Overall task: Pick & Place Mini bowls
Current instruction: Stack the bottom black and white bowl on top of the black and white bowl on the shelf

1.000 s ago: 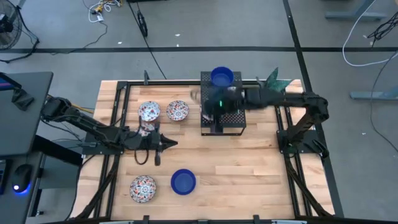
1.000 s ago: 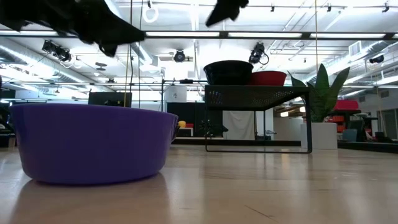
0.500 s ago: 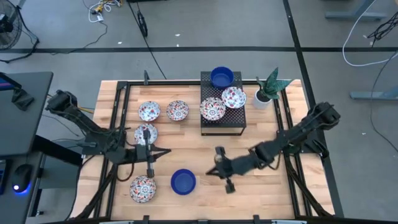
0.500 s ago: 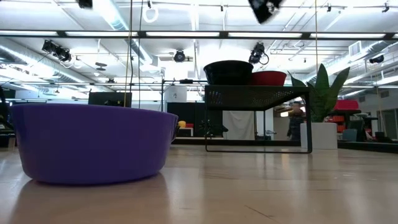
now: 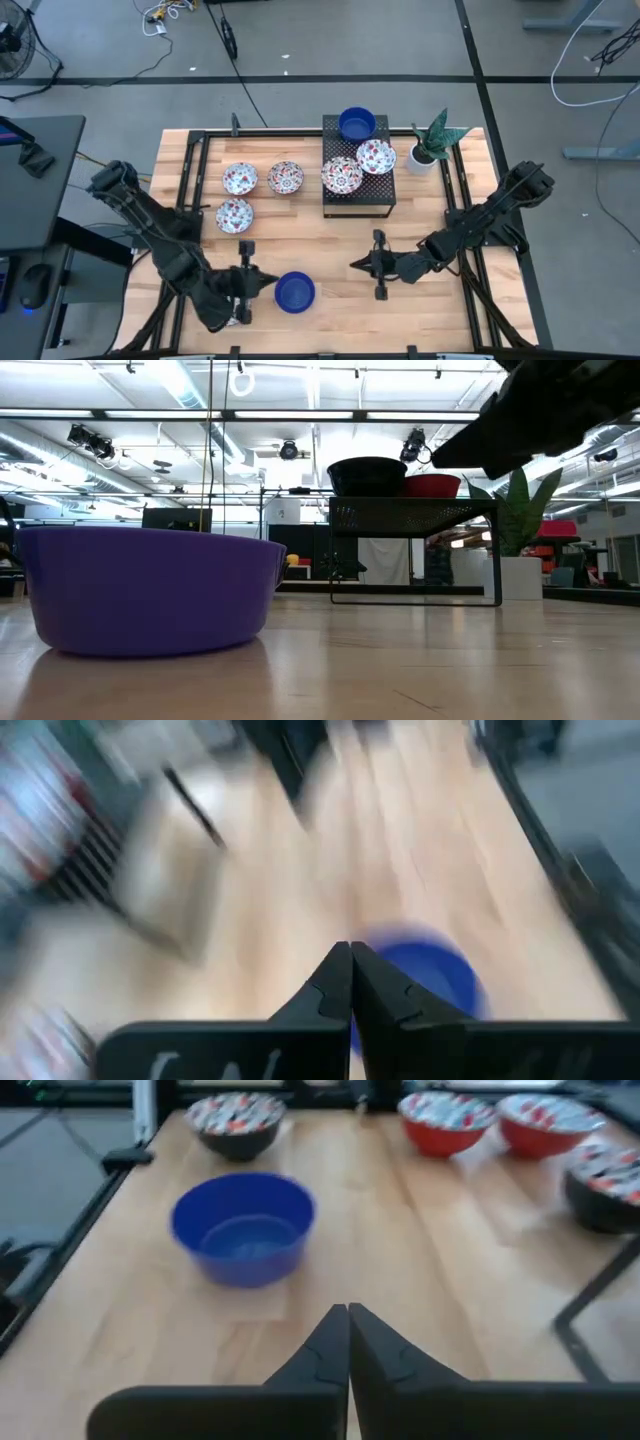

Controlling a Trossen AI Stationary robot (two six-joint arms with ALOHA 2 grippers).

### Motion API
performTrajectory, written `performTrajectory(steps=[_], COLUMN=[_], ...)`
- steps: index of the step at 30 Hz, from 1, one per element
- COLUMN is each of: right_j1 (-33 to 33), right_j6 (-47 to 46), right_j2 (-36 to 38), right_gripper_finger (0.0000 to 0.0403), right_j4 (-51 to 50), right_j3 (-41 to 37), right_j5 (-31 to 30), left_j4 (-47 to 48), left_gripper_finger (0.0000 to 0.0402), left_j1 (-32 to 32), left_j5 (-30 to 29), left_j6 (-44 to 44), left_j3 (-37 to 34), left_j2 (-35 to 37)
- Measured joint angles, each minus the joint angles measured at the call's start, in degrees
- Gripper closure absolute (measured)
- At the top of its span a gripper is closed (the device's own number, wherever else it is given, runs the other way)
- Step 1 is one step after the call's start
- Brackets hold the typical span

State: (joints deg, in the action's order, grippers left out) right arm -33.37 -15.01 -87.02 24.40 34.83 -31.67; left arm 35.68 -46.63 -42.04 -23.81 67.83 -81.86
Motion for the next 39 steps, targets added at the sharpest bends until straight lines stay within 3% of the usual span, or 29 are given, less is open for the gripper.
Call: performTrajectory(steps=[4, 6, 10, 13, 17, 24, 29, 39], right_j1=[1.1, 1.91, 3.87, 5.3, 7.18, 10.18, 11.87, 13.6], right_j6=[3.82, 6.29, 10.01, 12.38, 14.64, 17.48, 17.49, 17.03], right_j2=[0.0, -0.01, -0.02, -0.02, -0.02, -0.04, -0.07, -0.09], right_gripper_finger=[0.0394, 0.0394, 0.0396, 0.0397, 0.0395, 0.0394, 0.0394, 0.0394], right_j4=[5.78, 8.75, 11.81, 12.9, 12.95, 12.95, 12.95, 13.16], right_j3=[-2.32, -3.3, -3.81, -3.85, -3.85, -3.85, -3.85, -3.83], right_j5=[-0.95, -0.92, -0.93, -0.86, -0.34, -0.26, -0.25, -0.25], left_j4=[15.06, 18.06, 19.65, 19.61, 19.2, 12.03, 8.61, 6.59], left_gripper_finger=[0.0397, 0.0397, 0.0394, 0.0372, 0.0313, 0.0216, 0.0212, 0.0252], left_j1=[0.84, 0.83, -1.38, -3.6, -7.48, -12.89, -13.7, -12.06], left_j5=[18.02, 25.94, 33.63, 34.84, 34.57, 33.24, 34.88, 35.6], left_j6=[-21.11, -30.1, -41.74, -47.74, -54.19, -56.61, -54.58, -50.12], left_j3=[2.69, 1.84, -1.63, -3.83, -4.45, -4.45, -4.47, -4.43], left_j2=[-3.08, -3.9, -4.55, -4.51, -4.51, -5.1, -9.68, -16.09])
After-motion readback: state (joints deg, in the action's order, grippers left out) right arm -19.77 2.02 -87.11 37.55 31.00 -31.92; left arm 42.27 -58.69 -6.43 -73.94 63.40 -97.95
